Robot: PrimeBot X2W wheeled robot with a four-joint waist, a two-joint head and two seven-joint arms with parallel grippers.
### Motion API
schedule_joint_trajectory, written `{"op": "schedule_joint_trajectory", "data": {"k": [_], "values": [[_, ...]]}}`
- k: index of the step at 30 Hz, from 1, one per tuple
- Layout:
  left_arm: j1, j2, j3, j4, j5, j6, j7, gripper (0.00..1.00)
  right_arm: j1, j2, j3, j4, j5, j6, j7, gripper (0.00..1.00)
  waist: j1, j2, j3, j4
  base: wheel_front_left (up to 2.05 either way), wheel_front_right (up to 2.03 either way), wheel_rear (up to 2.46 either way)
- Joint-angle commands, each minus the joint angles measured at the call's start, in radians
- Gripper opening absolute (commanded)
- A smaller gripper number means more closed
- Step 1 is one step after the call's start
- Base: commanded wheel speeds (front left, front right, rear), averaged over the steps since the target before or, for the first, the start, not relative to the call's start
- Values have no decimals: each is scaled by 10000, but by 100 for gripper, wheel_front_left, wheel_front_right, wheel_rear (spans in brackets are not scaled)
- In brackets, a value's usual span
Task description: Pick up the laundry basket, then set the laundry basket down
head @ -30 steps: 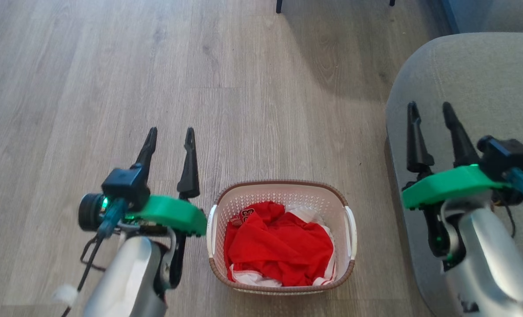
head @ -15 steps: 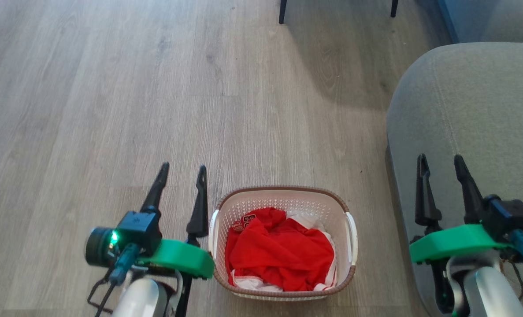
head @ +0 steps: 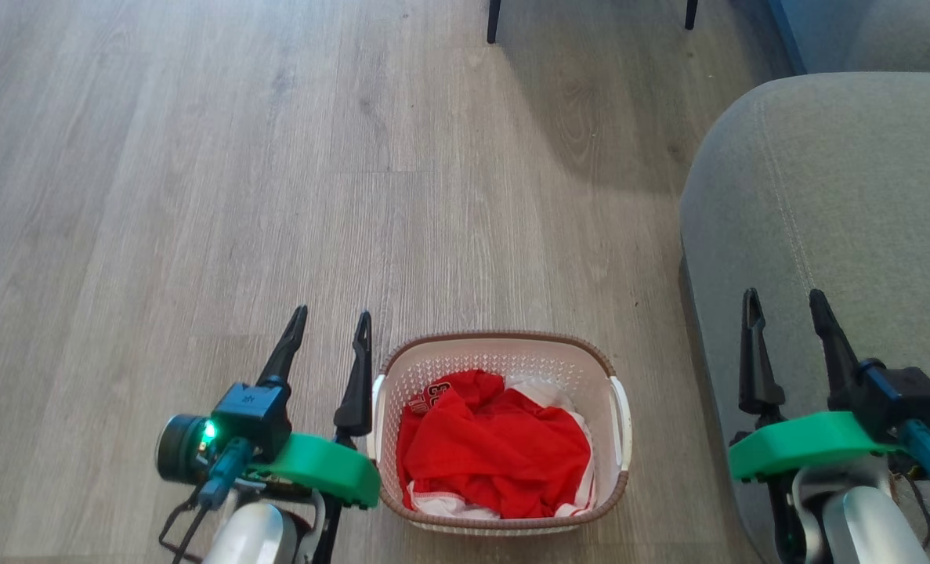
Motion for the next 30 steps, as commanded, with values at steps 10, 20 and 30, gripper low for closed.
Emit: {"op": "schedule_joint_trajectory", "data": {"k": [10, 20, 30], "values": [[-228, -37, 400, -410, -337, -52, -49, 100, -231, -10, 266, -225, 100, 71, -80, 100, 1, 0, 0, 60, 0, 0, 0], [-219, -37, 430, -453, -365, -37, -49, 100, -307, -9, 345, -108, 131, 71, -80, 100, 1, 0, -67, 38, 0, 0, 0], [-132, -37, 437, -446, -396, 19, -49, 100, -288, -9, 355, -107, 99, 71, -80, 100, 1, 0, -179, 5, 0, 0, 0]]}}
